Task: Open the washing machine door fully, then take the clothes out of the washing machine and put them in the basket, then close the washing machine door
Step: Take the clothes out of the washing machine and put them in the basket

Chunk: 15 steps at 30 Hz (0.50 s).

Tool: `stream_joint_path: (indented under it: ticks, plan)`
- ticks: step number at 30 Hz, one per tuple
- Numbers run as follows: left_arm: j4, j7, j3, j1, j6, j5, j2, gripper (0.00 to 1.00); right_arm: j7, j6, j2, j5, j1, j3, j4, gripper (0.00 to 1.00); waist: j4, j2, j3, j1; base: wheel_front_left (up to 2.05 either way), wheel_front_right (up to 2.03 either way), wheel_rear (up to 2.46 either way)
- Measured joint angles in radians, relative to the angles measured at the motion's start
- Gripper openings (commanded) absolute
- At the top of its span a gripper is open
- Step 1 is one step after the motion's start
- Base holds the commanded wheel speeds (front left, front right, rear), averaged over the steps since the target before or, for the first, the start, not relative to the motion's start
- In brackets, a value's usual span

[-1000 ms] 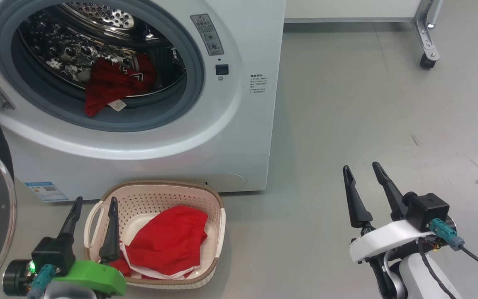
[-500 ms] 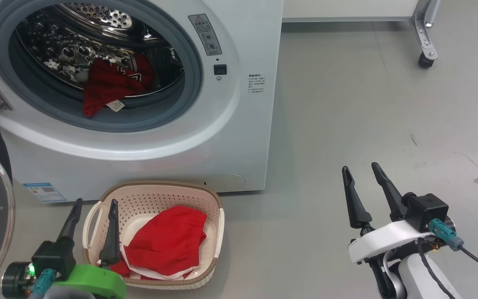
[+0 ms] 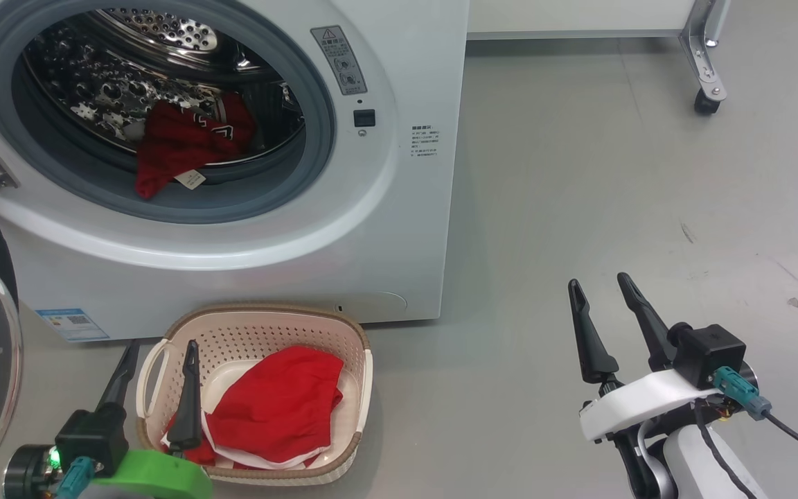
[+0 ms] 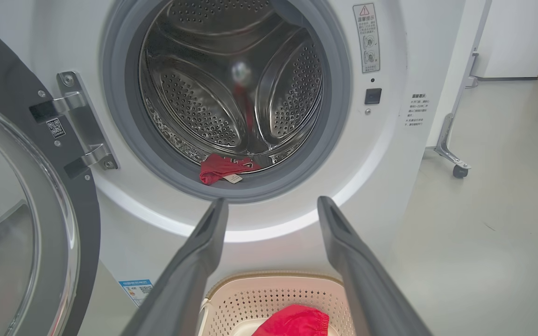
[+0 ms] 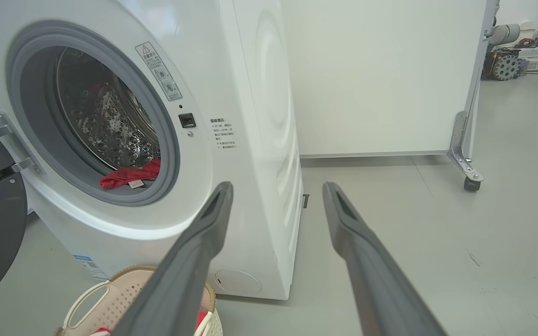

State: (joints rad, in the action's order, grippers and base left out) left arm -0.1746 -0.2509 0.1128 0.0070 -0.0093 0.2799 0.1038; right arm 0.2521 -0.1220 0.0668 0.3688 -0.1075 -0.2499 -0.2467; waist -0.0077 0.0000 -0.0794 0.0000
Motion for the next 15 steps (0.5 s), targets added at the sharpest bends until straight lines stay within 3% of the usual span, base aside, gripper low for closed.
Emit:
stream_joint_path:
  ticks: [15]
  plan:
    - [0.023,0.0,-0.004,0.014,0.0,-0.008,-0.001,1.0,0.0,0.0,0.001,0.0,0.009,-0.014,0.008,1.0,-0.009,0.0,-0.026,0.0,0.0,0.0,0.0]
